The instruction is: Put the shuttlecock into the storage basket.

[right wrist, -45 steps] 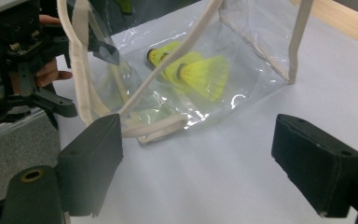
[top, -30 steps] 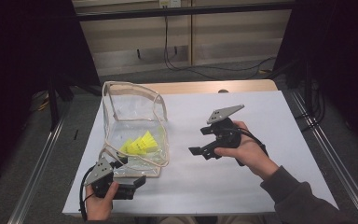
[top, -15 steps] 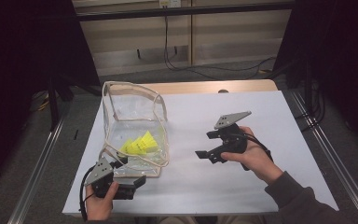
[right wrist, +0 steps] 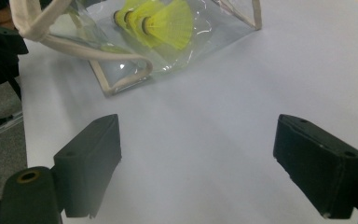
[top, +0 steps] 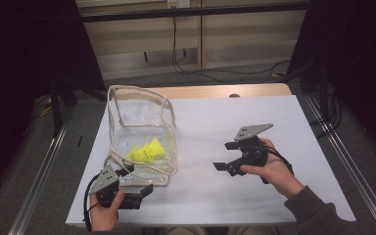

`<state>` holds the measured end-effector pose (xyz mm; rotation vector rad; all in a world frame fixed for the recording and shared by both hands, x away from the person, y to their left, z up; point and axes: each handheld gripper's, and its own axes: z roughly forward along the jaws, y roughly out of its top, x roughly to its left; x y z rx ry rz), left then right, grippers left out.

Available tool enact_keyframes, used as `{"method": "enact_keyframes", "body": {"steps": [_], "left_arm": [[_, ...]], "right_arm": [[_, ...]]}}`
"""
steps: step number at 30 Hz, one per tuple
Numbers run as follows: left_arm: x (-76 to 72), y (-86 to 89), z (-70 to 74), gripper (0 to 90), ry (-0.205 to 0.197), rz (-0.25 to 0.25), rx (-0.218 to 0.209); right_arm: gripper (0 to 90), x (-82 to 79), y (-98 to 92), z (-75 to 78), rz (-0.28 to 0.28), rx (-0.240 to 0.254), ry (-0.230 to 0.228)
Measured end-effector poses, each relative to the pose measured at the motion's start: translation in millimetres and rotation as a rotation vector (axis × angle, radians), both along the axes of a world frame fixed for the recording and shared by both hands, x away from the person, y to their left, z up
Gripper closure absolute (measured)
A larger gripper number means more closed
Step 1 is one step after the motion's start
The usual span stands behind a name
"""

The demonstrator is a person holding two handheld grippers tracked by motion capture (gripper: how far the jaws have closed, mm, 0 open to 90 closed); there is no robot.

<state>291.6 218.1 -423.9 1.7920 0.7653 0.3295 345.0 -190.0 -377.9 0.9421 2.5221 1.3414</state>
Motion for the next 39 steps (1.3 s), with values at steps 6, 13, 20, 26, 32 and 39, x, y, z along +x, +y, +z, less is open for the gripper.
{"method": "enact_keyframes", "body": {"steps": [6, 13, 20, 26, 32, 39], "left_arm": [[0.0, 0.1, 0.0, 1.9, -0.001, 0.000, 0.000], [-0.1, -0.6, -0.2, 1.8, 0.002, 0.000, -0.003], [0.0, -0.5, -0.5, 1.8, 0.003, -0.002, 0.000], [0.0, -0.5, -0.6, 1.8, 0.002, -0.002, 0.004], [0.1, -0.7, -0.6, 1.8, 0.004, -0.002, 0.009], [0.1, -1.1, -0.9, 1.8, 0.003, -0.002, 0.012]], "right_arm": [[14.8, -5.6, -11.2, -11.3, -0.017, 0.018, 0.014], [14.8, -10.0, -20.4, -20.9, -0.027, 0.010, 0.017], [14.7, -13.9, -32.2, -32.9, -0.047, 0.009, 0.032], [14.4, -18.6, -40.8, -40.6, -0.064, 0.019, 0.033], [14.4, -23.5, -51.7, -45.9, -0.082, 0.032, 0.032], [14.3, -28.1, -63.6, -50.6, -0.106, 0.027, 0.029]]}}
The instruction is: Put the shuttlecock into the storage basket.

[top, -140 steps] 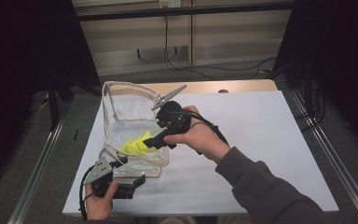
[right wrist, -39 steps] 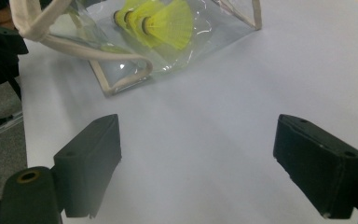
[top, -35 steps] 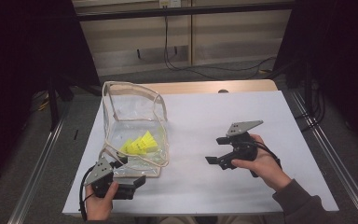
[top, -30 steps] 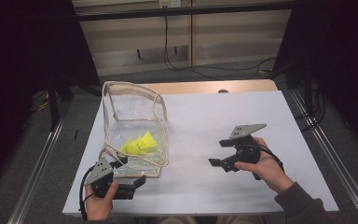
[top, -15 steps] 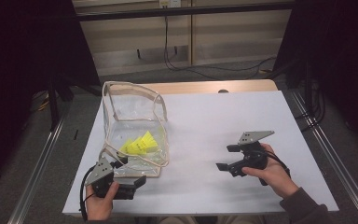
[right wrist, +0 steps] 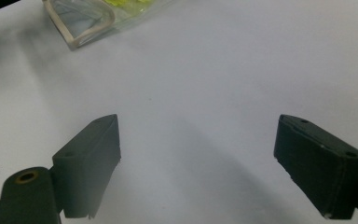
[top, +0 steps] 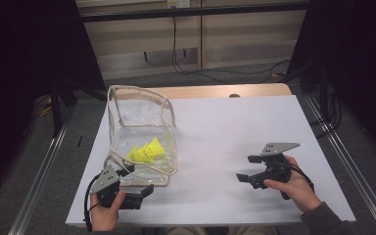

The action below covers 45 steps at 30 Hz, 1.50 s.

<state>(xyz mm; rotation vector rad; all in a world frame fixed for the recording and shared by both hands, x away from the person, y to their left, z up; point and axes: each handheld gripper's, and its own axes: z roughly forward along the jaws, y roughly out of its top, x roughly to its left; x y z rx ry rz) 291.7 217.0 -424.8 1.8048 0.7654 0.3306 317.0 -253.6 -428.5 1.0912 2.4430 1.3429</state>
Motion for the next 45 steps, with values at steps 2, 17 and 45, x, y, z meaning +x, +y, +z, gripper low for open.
{"method": "enact_keyframes", "body": {"steps": [2, 17, 45], "left_arm": [[0.2, 0.0, 0.1, 1.8, -0.001, -0.002, 0.003], [0.2, -0.8, -0.4, 1.8, 0.003, -0.002, 0.005], [-0.4, -2.9, -0.3, 1.8, 0.006, -0.005, 0.009]], "right_arm": [[14.3, -1.1, -3.2, -1.3, -0.005, -0.002, 0.003], [13.7, -8.7, -19.6, -8.0, -0.036, -0.024, -0.014], [12.6, -17.9, -37.0, -12.5, -0.064, -0.025, -0.032]]}}
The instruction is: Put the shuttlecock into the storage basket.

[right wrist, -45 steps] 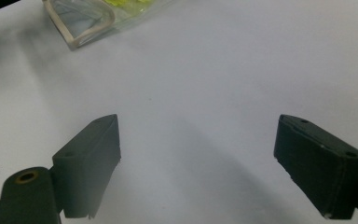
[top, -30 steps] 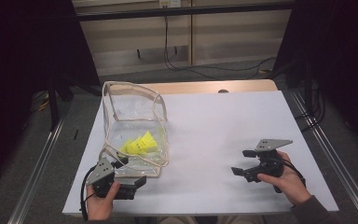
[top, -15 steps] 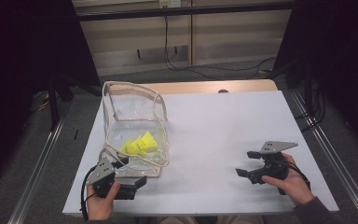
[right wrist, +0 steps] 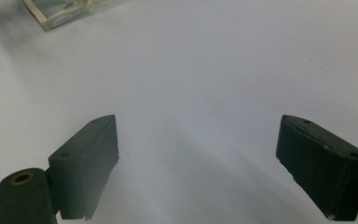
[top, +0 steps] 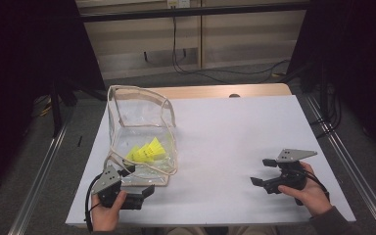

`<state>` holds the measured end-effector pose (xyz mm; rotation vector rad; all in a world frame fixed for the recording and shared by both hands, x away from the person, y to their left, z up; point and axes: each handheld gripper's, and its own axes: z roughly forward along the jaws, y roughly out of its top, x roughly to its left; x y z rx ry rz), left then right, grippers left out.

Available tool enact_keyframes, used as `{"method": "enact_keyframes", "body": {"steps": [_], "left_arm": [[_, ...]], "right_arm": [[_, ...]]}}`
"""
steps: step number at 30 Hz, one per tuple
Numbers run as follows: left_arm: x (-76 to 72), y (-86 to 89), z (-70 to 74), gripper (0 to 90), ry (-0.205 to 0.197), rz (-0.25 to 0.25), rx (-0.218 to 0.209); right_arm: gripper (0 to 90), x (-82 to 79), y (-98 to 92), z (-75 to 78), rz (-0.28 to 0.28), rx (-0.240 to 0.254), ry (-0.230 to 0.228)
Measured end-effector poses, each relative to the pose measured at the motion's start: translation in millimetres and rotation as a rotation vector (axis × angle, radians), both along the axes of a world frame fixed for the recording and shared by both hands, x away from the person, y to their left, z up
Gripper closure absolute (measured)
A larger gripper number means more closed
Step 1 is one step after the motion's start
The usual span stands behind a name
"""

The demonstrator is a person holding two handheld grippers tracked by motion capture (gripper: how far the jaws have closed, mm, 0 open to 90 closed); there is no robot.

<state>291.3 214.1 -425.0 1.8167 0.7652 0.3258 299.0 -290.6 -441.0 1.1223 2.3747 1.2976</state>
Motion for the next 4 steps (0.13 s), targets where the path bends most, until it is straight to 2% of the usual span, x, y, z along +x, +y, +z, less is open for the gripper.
{"method": "enact_keyframes", "body": {"steps": [4], "left_arm": [[0.1, -1.1, 0.1, 1.8, -0.002, 0.000, 0.000]], "right_arm": [[12.2, -0.2, -2.2, 0.0, -0.008, -0.003, -0.010]]}}
